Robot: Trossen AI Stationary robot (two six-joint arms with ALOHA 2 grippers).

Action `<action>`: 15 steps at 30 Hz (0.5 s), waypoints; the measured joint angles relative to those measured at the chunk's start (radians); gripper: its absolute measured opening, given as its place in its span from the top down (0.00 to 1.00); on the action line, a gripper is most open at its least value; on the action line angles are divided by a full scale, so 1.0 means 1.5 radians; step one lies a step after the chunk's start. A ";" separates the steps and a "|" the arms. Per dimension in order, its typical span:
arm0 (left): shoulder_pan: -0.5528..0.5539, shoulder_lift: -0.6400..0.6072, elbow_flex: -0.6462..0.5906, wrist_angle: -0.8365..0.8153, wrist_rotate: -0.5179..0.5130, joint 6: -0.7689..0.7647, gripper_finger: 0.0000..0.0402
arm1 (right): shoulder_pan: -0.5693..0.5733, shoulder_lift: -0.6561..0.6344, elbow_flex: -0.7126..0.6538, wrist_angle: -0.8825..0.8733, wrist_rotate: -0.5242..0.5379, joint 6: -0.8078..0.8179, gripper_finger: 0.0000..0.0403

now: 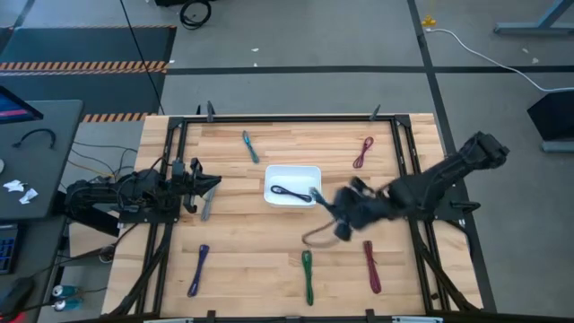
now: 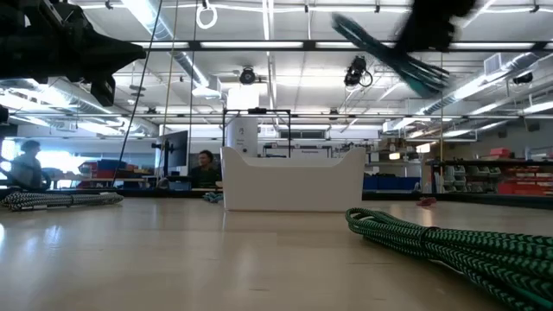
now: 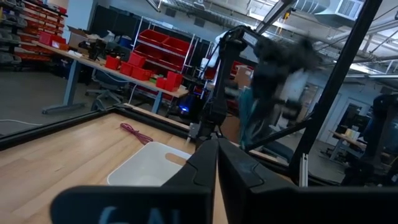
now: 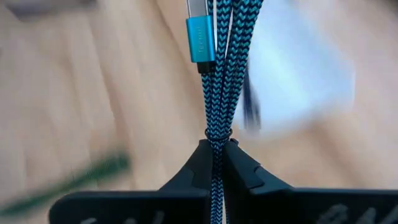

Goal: Pick and place USB-C Cables
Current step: Put the bottom black and blue charger cable into the white bin

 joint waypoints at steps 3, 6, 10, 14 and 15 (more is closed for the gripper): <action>0.000 0.000 0.000 0.000 0.000 0.000 0.95 | -0.085 0.024 0.025 0.137 -0.078 -0.189 0.96; 0.000 0.000 0.000 -0.001 0.000 0.000 0.96 | -0.170 0.079 0.041 0.212 -0.180 -0.306 0.96; 0.000 0.000 0.000 0.000 0.000 0.000 0.96 | -0.250 0.178 0.066 0.220 -0.241 -0.393 0.96; 0.000 0.000 0.000 0.000 0.000 -0.001 0.95 | -0.294 0.269 0.103 0.203 -0.273 -0.441 0.96; 0.000 0.000 0.000 -0.001 0.000 -0.001 0.95 | -0.300 0.288 0.112 0.191 -0.275 -0.451 0.96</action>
